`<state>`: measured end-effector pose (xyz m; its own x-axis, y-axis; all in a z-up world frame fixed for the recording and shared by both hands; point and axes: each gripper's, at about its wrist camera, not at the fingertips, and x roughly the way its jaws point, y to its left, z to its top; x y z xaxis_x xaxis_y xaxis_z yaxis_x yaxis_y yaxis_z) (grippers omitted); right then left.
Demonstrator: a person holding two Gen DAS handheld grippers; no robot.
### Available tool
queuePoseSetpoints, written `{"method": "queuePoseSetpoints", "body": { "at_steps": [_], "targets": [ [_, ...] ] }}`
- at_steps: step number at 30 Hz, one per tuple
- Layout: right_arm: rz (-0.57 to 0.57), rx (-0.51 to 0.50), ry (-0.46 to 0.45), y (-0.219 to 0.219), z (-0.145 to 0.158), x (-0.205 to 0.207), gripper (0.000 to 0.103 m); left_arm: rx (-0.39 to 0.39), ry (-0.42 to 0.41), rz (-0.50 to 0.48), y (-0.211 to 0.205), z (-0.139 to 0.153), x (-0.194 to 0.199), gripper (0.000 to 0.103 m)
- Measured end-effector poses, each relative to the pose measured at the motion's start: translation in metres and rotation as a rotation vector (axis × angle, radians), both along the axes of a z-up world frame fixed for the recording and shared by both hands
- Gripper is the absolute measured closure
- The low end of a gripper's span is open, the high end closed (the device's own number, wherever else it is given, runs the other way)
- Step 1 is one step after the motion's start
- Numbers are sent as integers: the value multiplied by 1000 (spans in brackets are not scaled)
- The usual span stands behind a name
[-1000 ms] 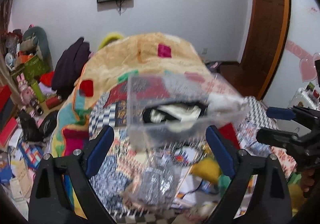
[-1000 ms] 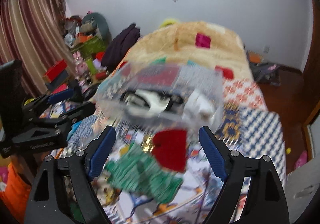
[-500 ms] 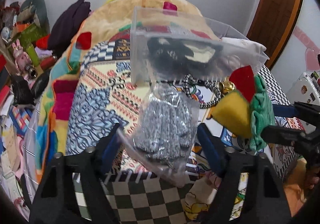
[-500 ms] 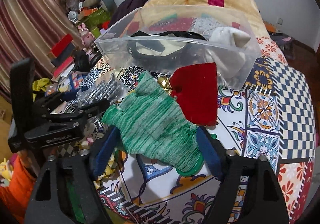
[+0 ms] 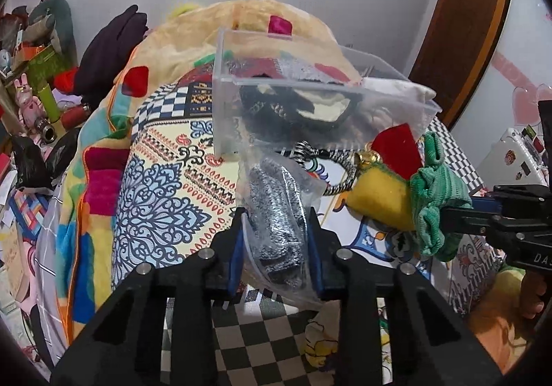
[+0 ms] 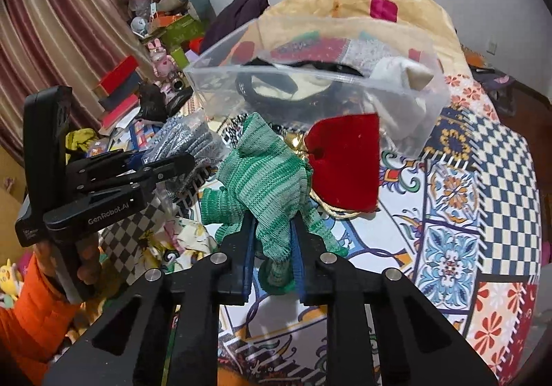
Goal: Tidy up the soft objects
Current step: 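Grasp the green knit cloth with the right tool while the left tool grasps the bag of scrubbers, then carry both items over the clear box and release them inside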
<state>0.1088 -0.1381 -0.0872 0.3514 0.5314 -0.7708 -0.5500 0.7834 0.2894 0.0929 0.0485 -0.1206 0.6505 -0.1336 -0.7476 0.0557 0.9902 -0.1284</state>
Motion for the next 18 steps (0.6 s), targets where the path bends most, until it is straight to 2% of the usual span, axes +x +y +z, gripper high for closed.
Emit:
{"method": "queuePoseSetpoints", "body": {
  "at_steps": [12, 18],
  "targets": [
    [-24, 69, -105, -16, 48, -6, 87, -38, -143, -10, 3, 55, -10, 74],
    [20, 52, -108, 0, 39, 0, 87, -85, -154, -79, -11, 63, -1, 74]
  ]
}}
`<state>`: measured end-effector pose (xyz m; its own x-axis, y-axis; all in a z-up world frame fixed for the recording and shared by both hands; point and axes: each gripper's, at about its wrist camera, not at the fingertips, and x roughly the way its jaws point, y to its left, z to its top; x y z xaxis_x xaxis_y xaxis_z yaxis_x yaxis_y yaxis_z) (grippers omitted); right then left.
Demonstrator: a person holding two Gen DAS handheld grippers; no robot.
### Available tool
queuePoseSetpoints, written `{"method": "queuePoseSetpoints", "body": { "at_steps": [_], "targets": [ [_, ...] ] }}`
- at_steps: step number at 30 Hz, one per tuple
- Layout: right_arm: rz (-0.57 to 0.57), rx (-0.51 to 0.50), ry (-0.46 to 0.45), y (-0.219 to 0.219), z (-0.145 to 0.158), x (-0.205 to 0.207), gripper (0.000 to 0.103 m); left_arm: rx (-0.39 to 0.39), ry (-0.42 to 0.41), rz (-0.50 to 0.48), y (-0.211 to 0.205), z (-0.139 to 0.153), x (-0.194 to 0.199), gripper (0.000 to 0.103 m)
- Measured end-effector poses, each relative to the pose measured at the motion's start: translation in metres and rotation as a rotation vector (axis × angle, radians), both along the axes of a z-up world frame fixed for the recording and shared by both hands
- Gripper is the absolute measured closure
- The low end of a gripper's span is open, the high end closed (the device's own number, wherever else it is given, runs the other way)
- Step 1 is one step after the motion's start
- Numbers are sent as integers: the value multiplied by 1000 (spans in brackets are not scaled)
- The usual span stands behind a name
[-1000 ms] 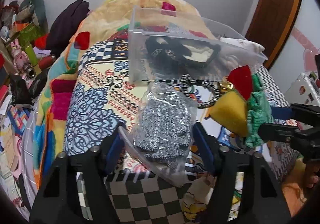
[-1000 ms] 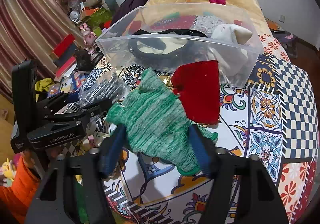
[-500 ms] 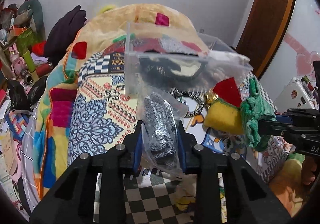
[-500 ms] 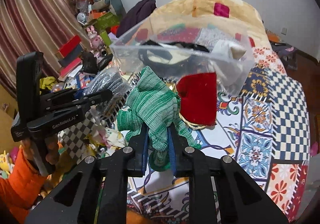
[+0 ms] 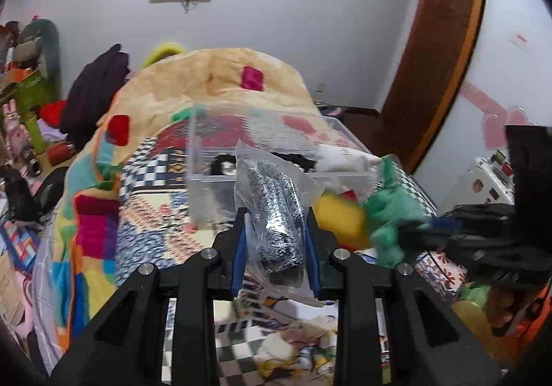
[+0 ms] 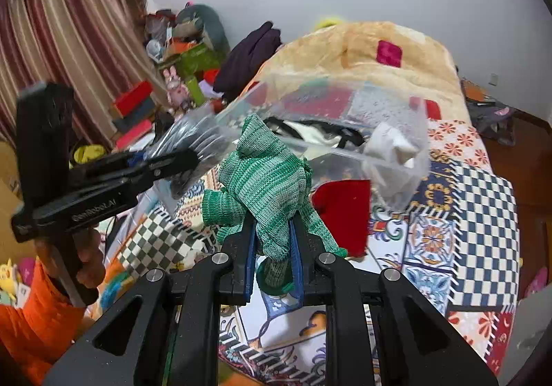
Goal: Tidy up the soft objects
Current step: 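Carry both items over the clear box and release them inside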
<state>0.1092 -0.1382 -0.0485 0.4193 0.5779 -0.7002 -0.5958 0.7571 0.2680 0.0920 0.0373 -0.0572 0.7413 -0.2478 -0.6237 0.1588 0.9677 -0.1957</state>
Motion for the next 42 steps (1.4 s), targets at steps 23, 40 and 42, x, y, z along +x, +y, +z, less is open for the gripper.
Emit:
{"method": "queuePoseSetpoints", "body": {
  "at_steps": [23, 40, 42],
  "targets": [
    [-90, -22, 9, -32, 2, 8, 87, 39, 83, -84, -28, -35, 23, 76],
    [-180, -26, -153, -5, 33, 77, 87, 52, -24, 61, 20, 14, 79, 76],
    [-169, -46, -137, 2, 25, 86, 87, 70, 1, 54, 18, 7, 92, 76]
  ]
}}
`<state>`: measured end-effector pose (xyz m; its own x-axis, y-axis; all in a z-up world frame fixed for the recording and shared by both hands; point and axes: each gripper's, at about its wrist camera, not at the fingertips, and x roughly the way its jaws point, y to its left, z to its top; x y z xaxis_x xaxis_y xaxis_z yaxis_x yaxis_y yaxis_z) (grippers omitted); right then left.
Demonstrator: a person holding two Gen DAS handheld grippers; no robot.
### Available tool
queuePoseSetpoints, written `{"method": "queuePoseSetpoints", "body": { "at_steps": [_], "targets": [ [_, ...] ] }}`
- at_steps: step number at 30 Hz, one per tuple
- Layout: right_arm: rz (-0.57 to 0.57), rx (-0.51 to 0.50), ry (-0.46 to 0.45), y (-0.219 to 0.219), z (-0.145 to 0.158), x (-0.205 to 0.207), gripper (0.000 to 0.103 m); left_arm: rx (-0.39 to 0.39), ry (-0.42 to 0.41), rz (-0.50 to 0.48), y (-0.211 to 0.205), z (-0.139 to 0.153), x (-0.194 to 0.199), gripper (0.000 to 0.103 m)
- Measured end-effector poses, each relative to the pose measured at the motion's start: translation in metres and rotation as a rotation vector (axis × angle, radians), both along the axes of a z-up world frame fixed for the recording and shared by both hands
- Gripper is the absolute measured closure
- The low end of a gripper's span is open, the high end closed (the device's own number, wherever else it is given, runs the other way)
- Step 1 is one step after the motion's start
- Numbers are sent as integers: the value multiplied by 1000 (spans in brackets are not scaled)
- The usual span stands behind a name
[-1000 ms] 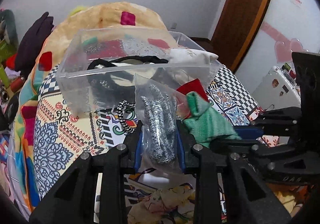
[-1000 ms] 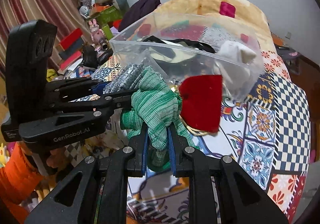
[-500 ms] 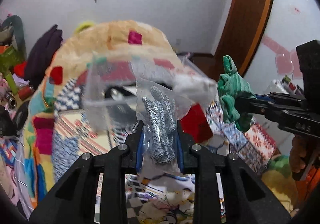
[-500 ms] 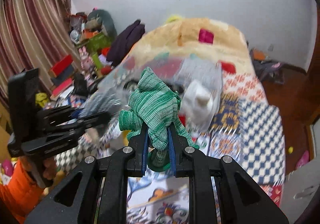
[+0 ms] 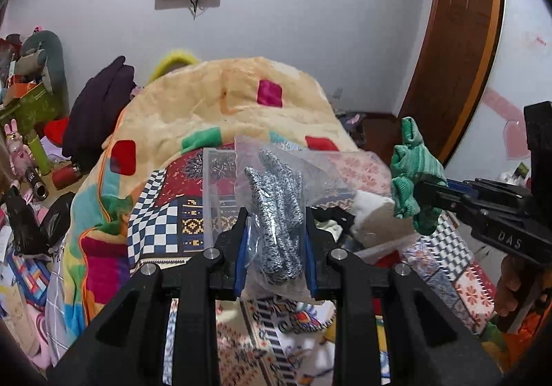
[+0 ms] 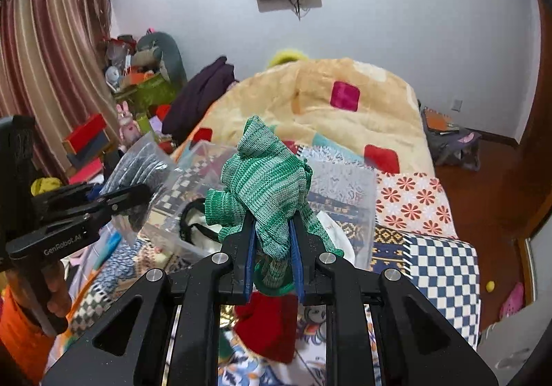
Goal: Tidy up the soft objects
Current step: 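Carry both items over the clear box and release them inside, then grasp the red cloth with the right tool while the left tool grasps the beaded cord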
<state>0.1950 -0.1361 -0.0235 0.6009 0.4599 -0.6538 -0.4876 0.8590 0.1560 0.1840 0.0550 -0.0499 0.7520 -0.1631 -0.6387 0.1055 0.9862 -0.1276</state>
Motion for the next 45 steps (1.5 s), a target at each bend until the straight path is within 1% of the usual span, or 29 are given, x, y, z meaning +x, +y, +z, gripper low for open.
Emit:
{"method": "queuePoseSetpoints", "body": {
  "at_steps": [5, 8, 11, 13, 15, 16, 17, 18, 19, 20, 21, 22, 27, 30, 32, 37, 39, 41, 42, 43, 44, 45],
  "targets": [
    [14, -67, 35, 15, -24, 12, 87, 25, 64, -31, -12, -21, 24, 76],
    [20, -91, 53, 20, -32, 15, 87, 38, 80, -39, -18, -27, 29, 76],
    [22, -115, 58, 22, -37, 13, 86, 35, 96, -42, -20, -30, 35, 76],
    [25, -116, 65, 22, -37, 14, 82, 32, 106, -36, -19, -32, 36, 76],
    [24, -102, 72, 19, -34, 13, 72, 32, 105, -33, -18, -31, 35, 76],
    [23, -93, 71, 18, -32, 12, 70, 35, 96, -36, -19, -28, 31, 74],
    [20, -86, 65, 16, -29, 11, 64, 39, 85, -37, -20, -25, 29, 73],
    [15, -77, 56, 13, -25, 8, 59, 42, 71, -39, -20, -21, 25, 69],
    [12, -70, 50, 11, -22, 6, 57, 46, 53, -40, -21, -16, 20, 64],
    [10, -62, 44, 8, -18, 4, 54, 49, 38, -40, -22, -12, 15, 61],
    [8, -52, 40, 6, -15, 1, 52, 52, 22, -40, -22, -8, 11, 55],
    [7, -44, 37, 3, -12, -1, 51, 54, 6, -40, -23, -4, 6, 52],
    [4, -16, 35, -12, -4, -18, 46, 33, -24, -36, -19, 8, -14, 49],
    [-1, -12, 53, -20, -9, -26, 45, 21, -19, -25, -16, 5, -24, 48],
    [-5, -7, 75, -26, -16, -30, 45, 13, -1, -21, -14, -2, -29, 48],
    [-13, -20, 151, -31, -45, -34, 45, -2, 70, -18, -12, -29, -36, 48],
    [-13, -23, 198, -29, -59, -31, 45, -9, 106, -20, -12, -41, -35, 49],
    [-8, -23, 227, -26, -69, -27, 47, -9, 137, -25, -14, -53, -33, 55],
    [-6, -35, 237, -23, -74, -24, 50, -4, 155, -32, -16, -59, -31, 60],
    [-1, -42, 244, -20, -78, -22, 53, 1, 165, -37, -17, -64, -30, 63],
    [5, -49, 251, -18, -81, -20, 57, 5, 175, -40, -18, -68, -28, 64],
    [13, -56, 261, -15, -85, -18, 61, 7, 186, -44, -20, -72, -27, 68]
  ]
}}
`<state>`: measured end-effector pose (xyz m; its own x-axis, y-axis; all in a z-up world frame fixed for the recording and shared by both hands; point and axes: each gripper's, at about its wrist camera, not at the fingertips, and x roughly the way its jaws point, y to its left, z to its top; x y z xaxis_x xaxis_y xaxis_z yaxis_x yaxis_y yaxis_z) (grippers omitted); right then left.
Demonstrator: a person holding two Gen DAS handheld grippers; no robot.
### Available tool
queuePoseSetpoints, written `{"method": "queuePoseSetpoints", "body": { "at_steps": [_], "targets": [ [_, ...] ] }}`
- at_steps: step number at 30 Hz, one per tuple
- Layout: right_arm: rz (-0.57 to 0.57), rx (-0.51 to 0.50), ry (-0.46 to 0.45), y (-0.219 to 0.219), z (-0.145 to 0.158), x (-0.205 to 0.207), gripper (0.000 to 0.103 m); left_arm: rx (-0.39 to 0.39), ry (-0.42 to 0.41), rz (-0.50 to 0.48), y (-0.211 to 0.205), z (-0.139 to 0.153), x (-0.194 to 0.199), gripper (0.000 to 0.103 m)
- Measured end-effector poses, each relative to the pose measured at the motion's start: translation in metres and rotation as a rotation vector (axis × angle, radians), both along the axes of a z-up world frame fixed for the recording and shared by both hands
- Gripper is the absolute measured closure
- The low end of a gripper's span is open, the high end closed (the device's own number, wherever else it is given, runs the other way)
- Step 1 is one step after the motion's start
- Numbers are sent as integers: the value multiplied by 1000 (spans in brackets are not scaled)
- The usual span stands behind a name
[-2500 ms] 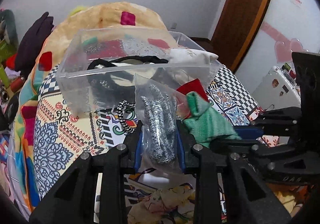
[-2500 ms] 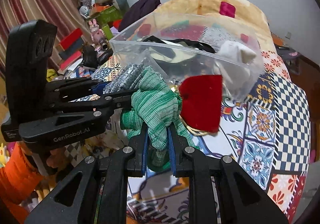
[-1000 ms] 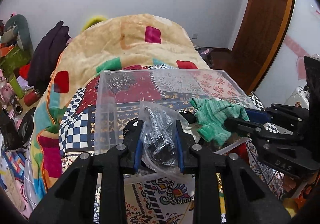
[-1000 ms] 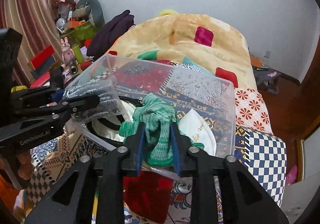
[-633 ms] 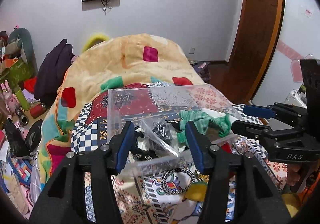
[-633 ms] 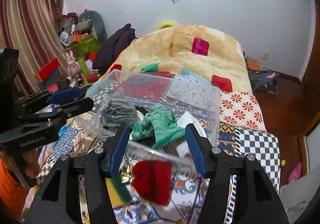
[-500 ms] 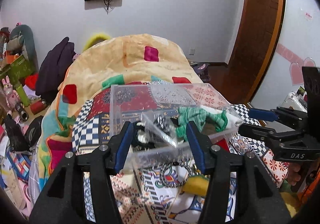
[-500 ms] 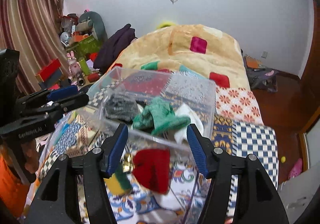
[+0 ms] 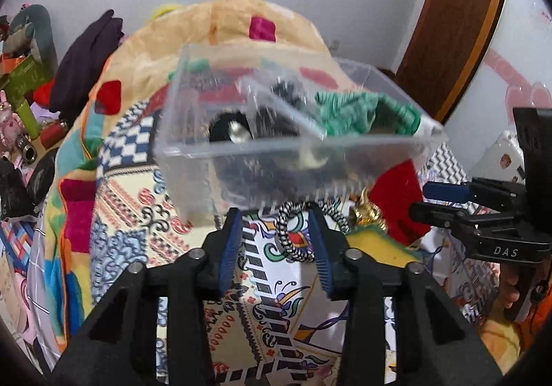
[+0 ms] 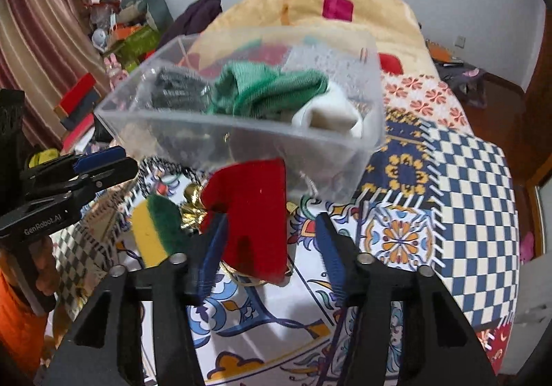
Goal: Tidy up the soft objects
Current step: 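Grasp the red cloth with the right tool while the left tool grasps the beaded cord, then carry both items over the clear box and release them inside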
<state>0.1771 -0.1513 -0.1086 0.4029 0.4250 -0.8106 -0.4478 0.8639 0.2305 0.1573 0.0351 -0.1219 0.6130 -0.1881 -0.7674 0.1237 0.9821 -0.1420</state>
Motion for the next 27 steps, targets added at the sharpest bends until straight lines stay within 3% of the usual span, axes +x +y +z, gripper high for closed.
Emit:
{"method": "queuePoseSetpoints", "body": {
  "at_steps": [6, 14, 27],
  "targets": [
    [39, -15, 16, 9, -9, 3, 81, -8, 50, -8, -6, -16, 9, 93],
    [51, -21, -36, 11, -1, -10, 95, 11, -2, -15, -9, -5, -7, 97],
    [45, 58, -220, -3, 65, -32, 97, -13, -176, 5, 5, 65, -38, 97]
  ]
}}
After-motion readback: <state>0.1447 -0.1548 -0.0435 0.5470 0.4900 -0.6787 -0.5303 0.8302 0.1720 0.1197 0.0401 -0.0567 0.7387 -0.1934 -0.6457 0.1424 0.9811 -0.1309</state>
